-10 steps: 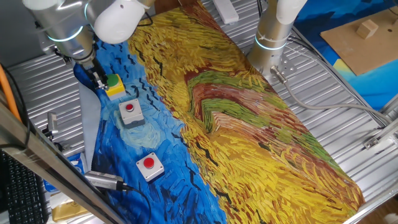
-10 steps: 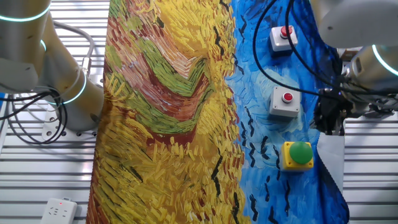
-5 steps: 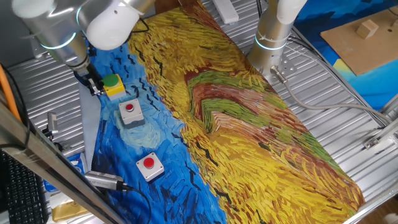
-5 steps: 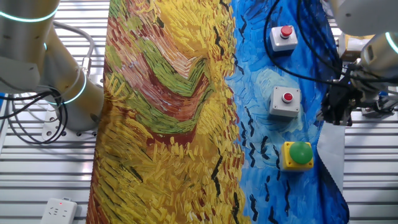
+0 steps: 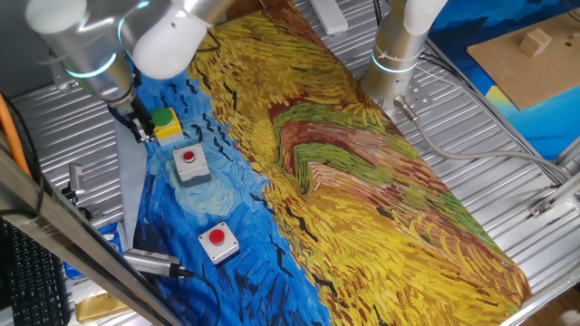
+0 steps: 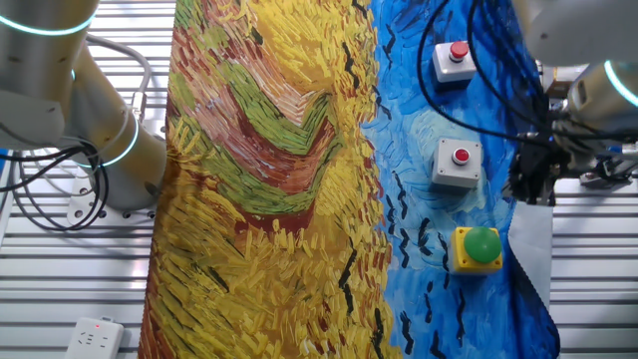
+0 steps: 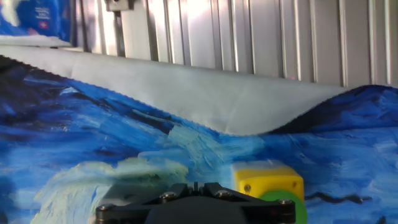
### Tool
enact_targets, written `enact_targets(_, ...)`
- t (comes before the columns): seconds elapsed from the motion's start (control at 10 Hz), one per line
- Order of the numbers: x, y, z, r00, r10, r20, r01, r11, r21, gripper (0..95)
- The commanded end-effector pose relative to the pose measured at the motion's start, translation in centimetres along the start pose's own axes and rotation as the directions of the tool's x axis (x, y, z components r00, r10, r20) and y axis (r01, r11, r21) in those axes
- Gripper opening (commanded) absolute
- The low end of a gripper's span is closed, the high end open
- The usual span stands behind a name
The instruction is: Press three buttons from left to right in sequence
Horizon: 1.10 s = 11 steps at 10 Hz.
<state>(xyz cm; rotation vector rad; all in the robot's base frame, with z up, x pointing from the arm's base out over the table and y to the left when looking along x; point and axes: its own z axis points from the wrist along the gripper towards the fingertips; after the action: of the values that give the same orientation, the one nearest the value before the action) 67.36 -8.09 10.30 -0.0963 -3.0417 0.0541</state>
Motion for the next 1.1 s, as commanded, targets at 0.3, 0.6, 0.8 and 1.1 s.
enact_targets(0.3,-0.2,-1.1,0.1,1.0,-0.006,-0.004,0.006,1.0,0.004,0.0)
enact_targets(0.6,-2.3,-5.1,-0.4,0.999,-0.046,-0.008,0.046,0.999,-0.001,0.0)
enact_targets(0.8,-3.5,-5.6,-1.1,0.999,-0.048,-0.021,0.048,0.999,-0.001,0.0)
enact_targets(1.1,-3.8,-5.5,-1.1,0.999,-0.046,-0.027,0.046,0.999,-0.001,0.0)
